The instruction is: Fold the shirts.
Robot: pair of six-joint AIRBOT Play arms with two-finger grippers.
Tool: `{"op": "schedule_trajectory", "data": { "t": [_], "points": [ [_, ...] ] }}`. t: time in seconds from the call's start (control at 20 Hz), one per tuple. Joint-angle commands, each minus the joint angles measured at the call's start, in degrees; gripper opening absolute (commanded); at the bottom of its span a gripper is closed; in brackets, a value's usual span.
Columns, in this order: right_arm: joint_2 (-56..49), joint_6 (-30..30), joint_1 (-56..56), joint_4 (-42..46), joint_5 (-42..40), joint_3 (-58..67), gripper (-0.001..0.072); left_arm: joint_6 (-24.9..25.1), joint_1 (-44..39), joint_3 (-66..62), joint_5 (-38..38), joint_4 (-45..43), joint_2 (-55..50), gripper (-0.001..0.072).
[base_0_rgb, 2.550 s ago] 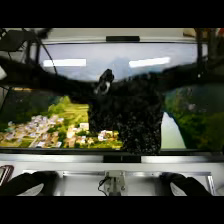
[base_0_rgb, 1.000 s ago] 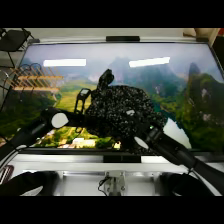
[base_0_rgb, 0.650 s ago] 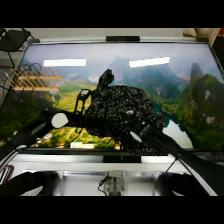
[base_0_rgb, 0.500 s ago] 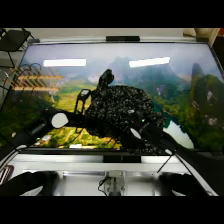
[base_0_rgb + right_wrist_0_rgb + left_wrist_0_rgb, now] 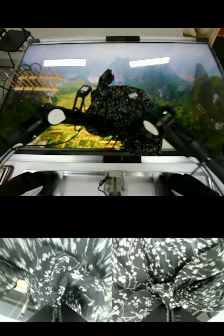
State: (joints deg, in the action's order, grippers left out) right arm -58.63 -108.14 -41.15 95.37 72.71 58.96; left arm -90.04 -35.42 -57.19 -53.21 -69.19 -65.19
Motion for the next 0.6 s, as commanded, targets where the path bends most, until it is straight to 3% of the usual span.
{"op": "schedule_trajectory", "data": {
  "t": [0.0,0.15,0.25,0.35,0.55],
  "points": [
    [4.46,3.48,0.02,0.35,1.42,5.6,0.0053,4.11,0.68,-4.92,-6.58,-1.01,0.81,0.0046],
    [2.73,3.43,0.02,-1.97,7.02,5.6,0.0076,3.87,1.68,-6.08,-11.5,-3.98,1.79,0.0045],
    [0.17,3.45,0.02,-4.24,10.08,5.53,0.0318,3.89,2.29,-6.05,-15.65,-4.46,1.9,0.0045],
    [-3.34,2.49,-0.02,-5.38,10.25,5.16,0.0063,3.87,2.16,-5.88,-16.68,-4.52,1.9,0.0046],
    [-12.02,1.95,-0.04,-6.23,7.1,5.11,0.0042,3.87,2.19,-4.55,-12.81,-4.5,1.31,0.0046]
  ]
}}
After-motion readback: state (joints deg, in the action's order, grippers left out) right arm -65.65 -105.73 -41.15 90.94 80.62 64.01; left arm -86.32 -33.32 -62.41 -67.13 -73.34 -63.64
